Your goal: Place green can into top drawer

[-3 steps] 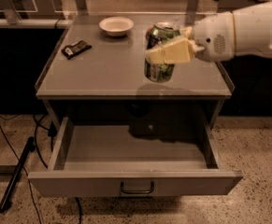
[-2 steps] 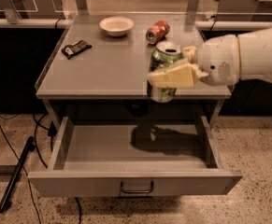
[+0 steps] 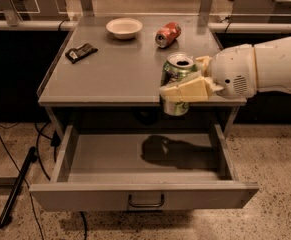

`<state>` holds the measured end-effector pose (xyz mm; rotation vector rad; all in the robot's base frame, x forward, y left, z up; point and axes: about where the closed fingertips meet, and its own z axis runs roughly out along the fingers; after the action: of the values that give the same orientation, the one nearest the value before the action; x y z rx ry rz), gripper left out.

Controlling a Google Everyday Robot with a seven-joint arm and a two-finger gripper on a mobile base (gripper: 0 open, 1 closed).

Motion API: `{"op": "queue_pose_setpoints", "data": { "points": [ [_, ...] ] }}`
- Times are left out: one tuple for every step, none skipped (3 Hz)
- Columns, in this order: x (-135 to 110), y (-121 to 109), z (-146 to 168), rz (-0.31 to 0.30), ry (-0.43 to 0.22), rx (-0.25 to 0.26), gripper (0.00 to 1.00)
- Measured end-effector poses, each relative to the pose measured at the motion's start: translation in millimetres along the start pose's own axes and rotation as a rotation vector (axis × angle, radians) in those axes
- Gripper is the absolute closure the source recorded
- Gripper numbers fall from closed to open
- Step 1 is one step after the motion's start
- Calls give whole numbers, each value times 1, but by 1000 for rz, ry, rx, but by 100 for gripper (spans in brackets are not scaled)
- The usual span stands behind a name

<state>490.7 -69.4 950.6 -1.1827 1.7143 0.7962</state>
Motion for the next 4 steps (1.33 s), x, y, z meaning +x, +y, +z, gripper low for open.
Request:
{"op": "queue_pose_setpoints", "data": {
  "points": [
    [36,2,11,-46,46,7,100],
    [94,7,34,-81,69,-10,100],
    [149,15,53,-94,59,-32,100],
    [155,16,56,-96,61,-35,100]
  ]
}}
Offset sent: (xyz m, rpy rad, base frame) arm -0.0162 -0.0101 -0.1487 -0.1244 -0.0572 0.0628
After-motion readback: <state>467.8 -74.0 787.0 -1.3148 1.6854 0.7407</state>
